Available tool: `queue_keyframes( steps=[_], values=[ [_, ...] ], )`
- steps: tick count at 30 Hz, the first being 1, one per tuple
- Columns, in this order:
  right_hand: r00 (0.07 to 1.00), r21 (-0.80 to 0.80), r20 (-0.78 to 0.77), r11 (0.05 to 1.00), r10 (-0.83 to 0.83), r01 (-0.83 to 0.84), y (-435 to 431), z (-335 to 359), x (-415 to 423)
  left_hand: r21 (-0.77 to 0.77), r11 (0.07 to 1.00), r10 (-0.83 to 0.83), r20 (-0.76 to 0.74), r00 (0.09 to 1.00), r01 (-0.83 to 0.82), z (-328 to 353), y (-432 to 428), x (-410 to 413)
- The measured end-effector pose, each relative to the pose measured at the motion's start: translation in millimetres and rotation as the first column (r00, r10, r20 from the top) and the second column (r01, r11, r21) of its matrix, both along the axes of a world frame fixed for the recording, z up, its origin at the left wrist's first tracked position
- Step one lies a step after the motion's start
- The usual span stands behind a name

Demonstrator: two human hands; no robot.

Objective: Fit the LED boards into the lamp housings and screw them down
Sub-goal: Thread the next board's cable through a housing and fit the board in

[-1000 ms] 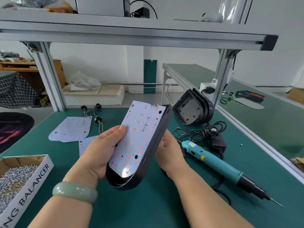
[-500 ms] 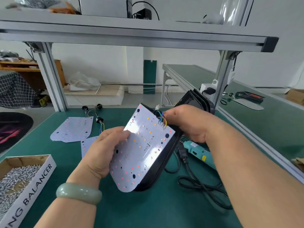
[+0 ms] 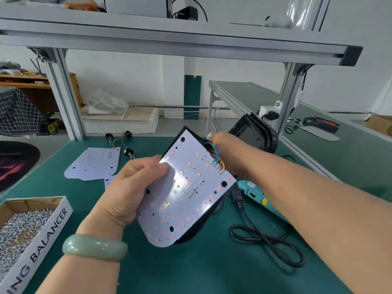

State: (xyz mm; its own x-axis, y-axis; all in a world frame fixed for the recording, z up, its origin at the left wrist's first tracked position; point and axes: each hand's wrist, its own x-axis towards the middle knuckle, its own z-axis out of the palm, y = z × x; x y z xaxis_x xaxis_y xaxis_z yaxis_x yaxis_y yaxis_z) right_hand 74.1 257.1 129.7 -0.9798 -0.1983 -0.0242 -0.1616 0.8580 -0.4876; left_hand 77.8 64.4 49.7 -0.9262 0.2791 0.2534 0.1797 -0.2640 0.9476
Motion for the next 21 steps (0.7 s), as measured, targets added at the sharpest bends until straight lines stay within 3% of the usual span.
queue_keyframes(
  steps=[5, 7, 11, 14, 15, 19, 21],
  values=[
    [0.997, -0.28, 0.056, 0.958, -0.045, 0.059, 5.1, -9.9, 1.1, -0.024, 1.0, -0.012, -0.004, 1.0, 0.012, -1.3, 2.7, -0.6],
    [0.984, -0.427, 0.176, 0.902, 0.014, 0.064, 10.9, -11.4, 3.6, -0.023, 1.0, 0.017, 0.02, 1.0, -0.016, -3.9, 1.4, -3.5],
    [0.869, -0.782, 0.334, 0.622, 0.366, 0.038, 23.5, -13.2, -1.9, 0.095, 0.994, 0.045, 0.11, 0.993, -0.056, -11.4, -6.2, -9.4],
    [0.867, -0.897, 0.288, 0.432, 0.407, 0.095, 25.8, -20.0, -6.7, 0.193, 0.978, 0.038, 0.192, 0.981, -0.076, -13.4, -8.2, -11.3],
    [0.895, -0.899, 0.233, 0.435, 0.381, 0.048, 21.2, -23.4, -6.9, 0.203, 0.976, 0.04, 0.21, 0.977, -0.084, -12.6, -7.9, -10.9],
    [0.989, -0.763, 0.004, 0.64, 0.15, -0.094, 0.7, -33.3, -4.0, 0.211, 0.973, 0.045, 0.23, 0.972, -0.095, -10.3, -4.1, -6.8],
    [0.992, -0.75, -0.054, 0.651, 0.115, -0.116, -3.5, -32.6, -0.5, 0.214, 0.972, 0.046, 0.224, 0.973, -0.095, -9.6, -2.1, -4.7]
  ],
)
